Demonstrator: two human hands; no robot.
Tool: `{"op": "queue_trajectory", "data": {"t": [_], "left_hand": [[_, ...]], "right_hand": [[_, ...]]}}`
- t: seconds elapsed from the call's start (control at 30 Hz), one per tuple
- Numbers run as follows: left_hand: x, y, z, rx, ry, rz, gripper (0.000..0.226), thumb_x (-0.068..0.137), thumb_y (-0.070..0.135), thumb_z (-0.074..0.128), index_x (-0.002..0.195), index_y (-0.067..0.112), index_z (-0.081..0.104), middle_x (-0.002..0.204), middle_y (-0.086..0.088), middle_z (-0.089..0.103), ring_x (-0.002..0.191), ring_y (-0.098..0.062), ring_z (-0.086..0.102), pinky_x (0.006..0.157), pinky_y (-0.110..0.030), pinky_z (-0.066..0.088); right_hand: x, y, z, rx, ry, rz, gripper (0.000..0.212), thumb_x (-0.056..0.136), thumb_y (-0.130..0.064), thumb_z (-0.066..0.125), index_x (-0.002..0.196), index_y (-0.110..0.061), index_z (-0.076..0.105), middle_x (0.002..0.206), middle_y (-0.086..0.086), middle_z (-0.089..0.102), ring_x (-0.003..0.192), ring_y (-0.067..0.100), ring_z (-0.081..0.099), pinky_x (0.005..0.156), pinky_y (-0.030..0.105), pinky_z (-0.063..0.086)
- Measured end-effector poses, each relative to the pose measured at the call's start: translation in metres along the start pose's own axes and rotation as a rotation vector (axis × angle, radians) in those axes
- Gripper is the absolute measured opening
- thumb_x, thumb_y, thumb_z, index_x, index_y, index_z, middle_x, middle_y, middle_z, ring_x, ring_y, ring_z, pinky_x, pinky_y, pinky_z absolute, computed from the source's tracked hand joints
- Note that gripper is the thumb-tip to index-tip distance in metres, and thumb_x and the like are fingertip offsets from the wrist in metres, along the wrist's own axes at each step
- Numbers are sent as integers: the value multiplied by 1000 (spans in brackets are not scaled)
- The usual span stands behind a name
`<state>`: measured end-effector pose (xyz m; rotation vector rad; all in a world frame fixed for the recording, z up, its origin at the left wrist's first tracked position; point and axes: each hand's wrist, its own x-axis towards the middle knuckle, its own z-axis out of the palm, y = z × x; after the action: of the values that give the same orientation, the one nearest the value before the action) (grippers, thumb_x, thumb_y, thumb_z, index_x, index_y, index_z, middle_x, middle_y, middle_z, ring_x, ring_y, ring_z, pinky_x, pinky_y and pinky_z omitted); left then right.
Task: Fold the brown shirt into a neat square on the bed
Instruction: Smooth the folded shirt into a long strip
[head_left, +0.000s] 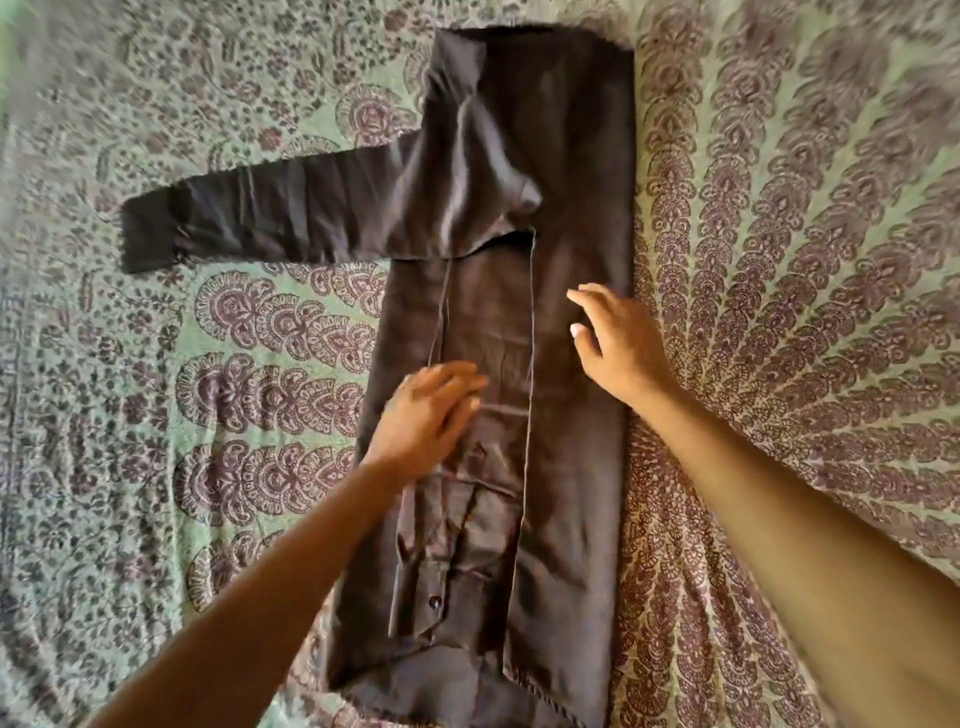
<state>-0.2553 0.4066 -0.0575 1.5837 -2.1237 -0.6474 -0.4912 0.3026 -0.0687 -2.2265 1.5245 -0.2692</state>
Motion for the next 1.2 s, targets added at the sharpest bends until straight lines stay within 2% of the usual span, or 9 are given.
{"op": "queue_trajectory", "data": {"t": [0.23,0.37,0.6,0.73,0.83,0.93,1.0,1.1,1.2], "left_hand": [[78,-104,-80,-267,621,-910,30,93,31,43,92,10,65,76,-7,63,69,-26,54,62,-33,40],[90,-163,-111,-98,650,-1162,28,90,26,44,107,12,61,110,-14,63,102,-32,57,81,-36,43],[90,-244,-137,13,640,-1454,60,91,41,45,142,15,27,151,-19,18,138,-38,19,112,-48,18],[93,-277,-151,-59,667,-1503,75,92,46,45,148,11,10,151,-23,18,139,-39,19,112,-49,16],[83,-324,-162,-289,659,-1557,72,85,48,52,142,9,32,140,-14,42,127,-31,42,105,-45,35],[81,-337,-172,-807,656,-1494,35,86,37,55,109,12,62,87,2,64,72,-11,62,78,-24,51],[93,-292,-180,-982,644,-1402,18,91,20,50,73,14,52,58,4,50,46,-5,43,48,-14,39],[121,-235,-176,-1115,633,-1175,20,90,15,46,71,20,46,69,3,43,57,-8,40,53,-18,37],[148,-173,-180,-1317,676,-872,12,89,9,40,91,8,51,86,-7,56,79,-20,58,65,-29,55]], "right_hand": [[96,-56,6,42,73,29,51,82,-25,44,128,-2,51,133,20,50,118,38,51,95,46,41],[140,-96,31,-33,17,13,56,84,-28,43,135,-3,44,142,22,40,129,37,40,105,48,32],[170,-118,80,-168,-80,93,60,95,-36,40,148,-17,18,156,9,12,143,26,11,114,47,7],[166,-113,101,-229,-14,101,62,93,-45,21,148,-17,19,156,8,13,143,26,14,114,47,5],[165,-118,108,-225,27,112,71,85,-47,10,147,-15,22,155,10,16,142,29,16,114,48,4],[167,-121,104,-243,-48,140,66,89,-45,14,149,-17,14,157,7,8,144,26,8,114,47,0],[170,-121,97,-227,-140,154,58,97,-42,20,149,-20,8,158,4,0,145,23,2,115,45,-2],[177,-118,76,-31,-234,166,52,100,-37,26,148,-22,15,158,2,4,145,19,4,116,42,0],[174,-120,46,576,-210,314,46,101,-33,29,144,-19,30,151,1,30,140,17,25,114,33,15]]}}
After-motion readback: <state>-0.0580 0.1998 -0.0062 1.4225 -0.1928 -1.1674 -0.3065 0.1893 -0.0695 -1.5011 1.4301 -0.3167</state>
